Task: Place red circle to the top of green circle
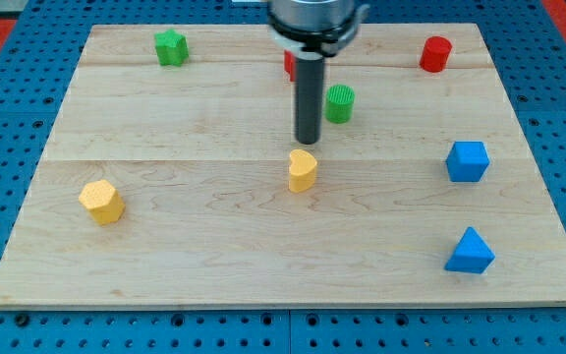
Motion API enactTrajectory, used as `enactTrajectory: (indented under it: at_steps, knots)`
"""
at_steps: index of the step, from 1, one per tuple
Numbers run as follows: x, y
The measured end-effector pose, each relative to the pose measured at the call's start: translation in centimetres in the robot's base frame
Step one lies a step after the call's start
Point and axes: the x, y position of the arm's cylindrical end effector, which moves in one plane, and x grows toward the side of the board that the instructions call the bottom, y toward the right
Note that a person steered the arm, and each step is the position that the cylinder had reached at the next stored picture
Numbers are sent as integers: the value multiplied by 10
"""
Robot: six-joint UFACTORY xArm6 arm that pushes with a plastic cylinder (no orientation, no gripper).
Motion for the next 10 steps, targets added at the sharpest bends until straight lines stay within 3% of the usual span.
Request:
enactTrajectory:
  at_steps: [1, 2, 5, 6, 8, 10]
  knots:
    - [0, 92]
    - [-7, 135]
    - [-147, 286]
    - [-175, 261]
    - [-159, 177]
    - [-121, 215]
